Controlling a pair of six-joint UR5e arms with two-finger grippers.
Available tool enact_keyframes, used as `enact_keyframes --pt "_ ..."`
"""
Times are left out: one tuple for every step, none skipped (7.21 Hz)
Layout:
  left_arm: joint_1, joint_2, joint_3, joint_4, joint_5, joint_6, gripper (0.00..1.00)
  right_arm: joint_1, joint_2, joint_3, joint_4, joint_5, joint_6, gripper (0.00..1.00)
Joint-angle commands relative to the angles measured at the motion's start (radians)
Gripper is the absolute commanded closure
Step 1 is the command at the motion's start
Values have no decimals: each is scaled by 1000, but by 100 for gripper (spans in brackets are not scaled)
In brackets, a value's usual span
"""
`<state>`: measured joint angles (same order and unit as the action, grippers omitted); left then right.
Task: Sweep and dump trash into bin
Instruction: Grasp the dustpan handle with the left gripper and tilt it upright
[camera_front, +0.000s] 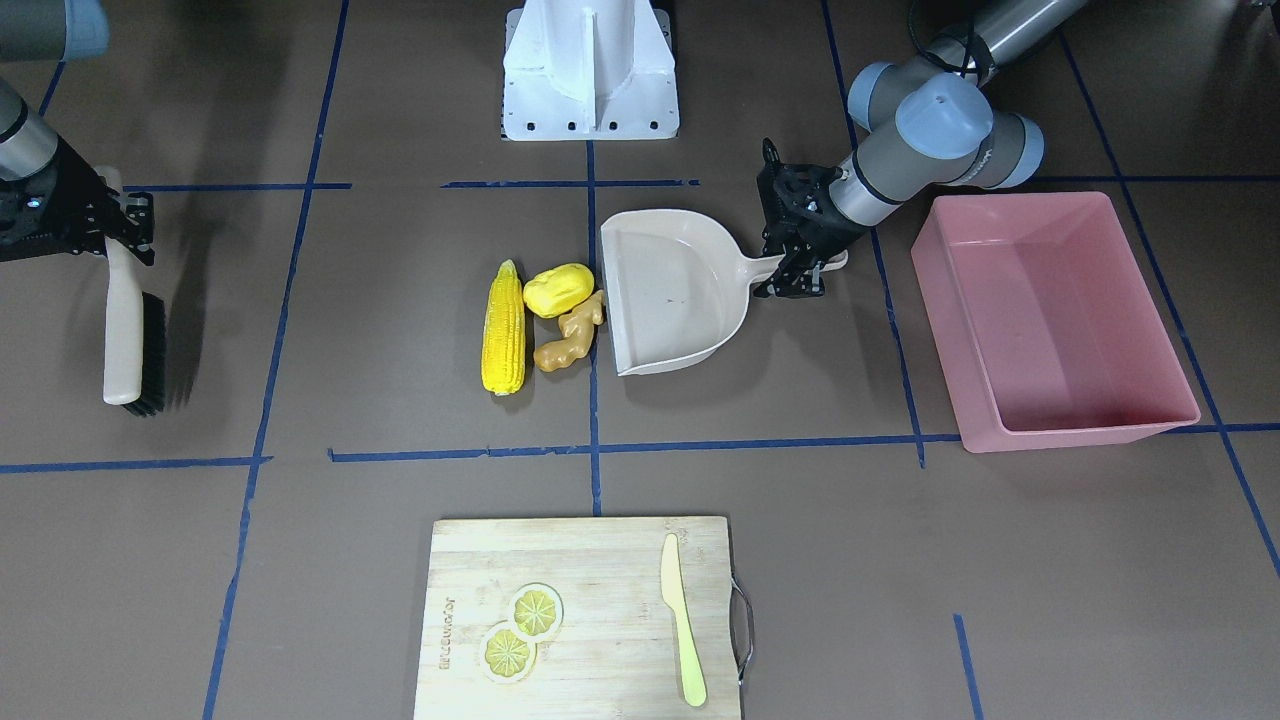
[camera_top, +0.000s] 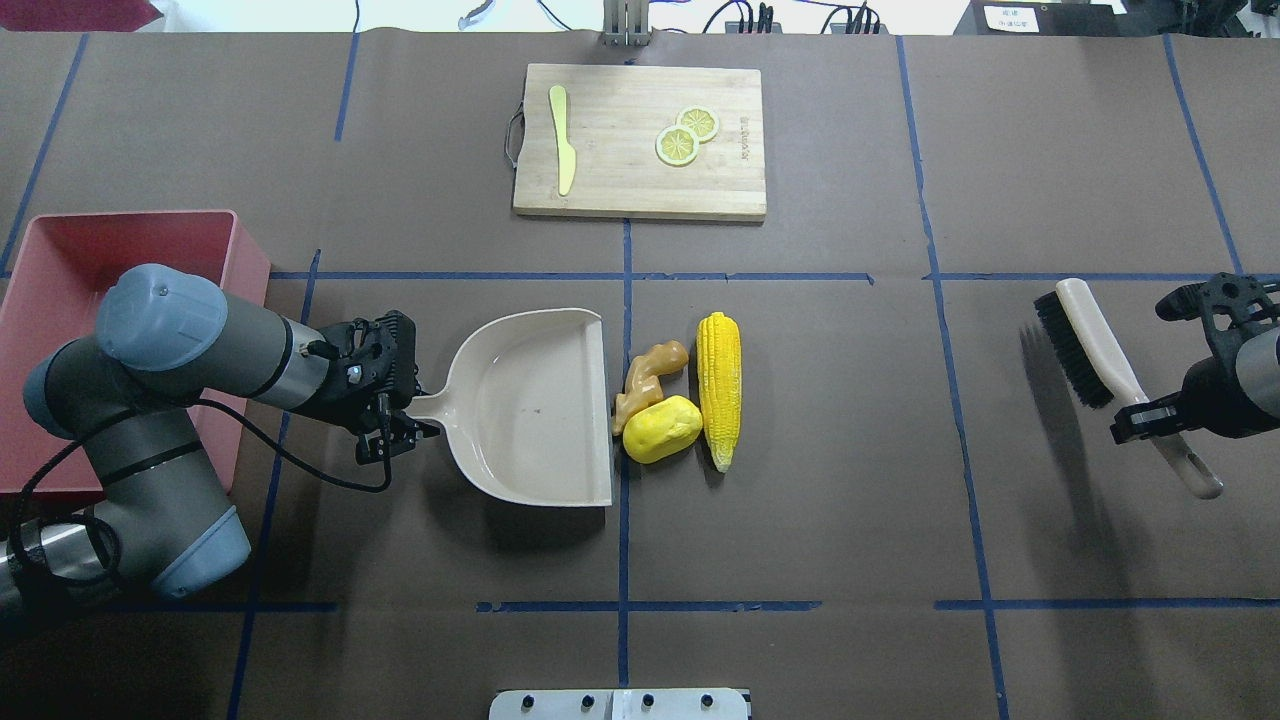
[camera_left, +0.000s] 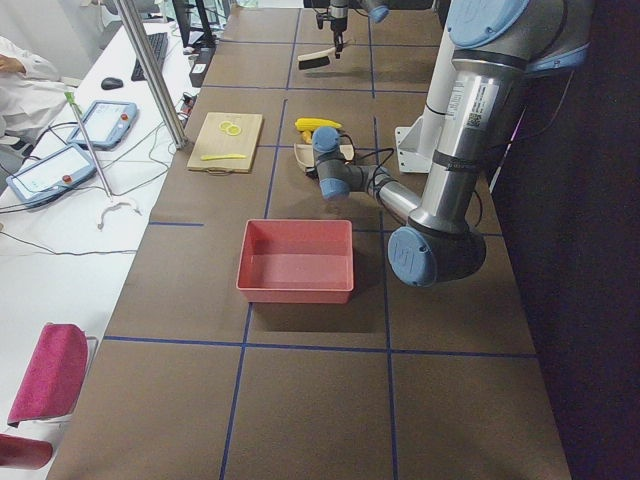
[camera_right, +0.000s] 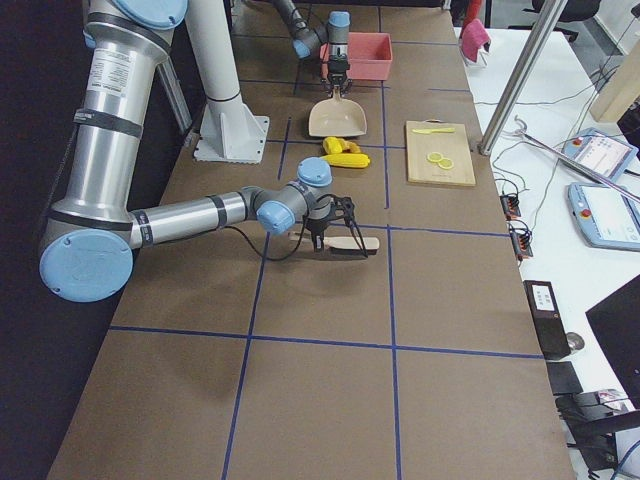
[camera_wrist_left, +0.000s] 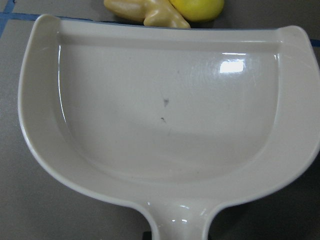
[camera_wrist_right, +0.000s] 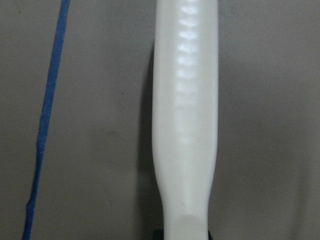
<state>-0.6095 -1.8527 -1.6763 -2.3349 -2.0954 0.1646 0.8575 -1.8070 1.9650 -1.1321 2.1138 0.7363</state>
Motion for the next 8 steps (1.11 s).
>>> enact_keyframes --pt "-44 6 -20 22 -3 13 93 0 0 0 0 0 0 100" --pt "-42 6 -54 93 -2 16 96 0 0 0 0 0 0 100" --pt "-45 4 -110 212 -2 94 99 0 0 0 0 0 0 100" --pt "-42 -3 -182 397 3 190 100 0 0 0 0 0 0 100" --pt "-41 -37 -212 510 6 247 100 0 0 2 0 2 0 100" --pt "-23 -55 -201 525 15 248 100 -3 0 2 2 2 0 100" --pt "-19 -60 -191 526 40 245 100 -5 1 3 2 3 0 100" --pt "-19 -80 -162 526 43 237 100 -5 1 9 2 11 2 100"
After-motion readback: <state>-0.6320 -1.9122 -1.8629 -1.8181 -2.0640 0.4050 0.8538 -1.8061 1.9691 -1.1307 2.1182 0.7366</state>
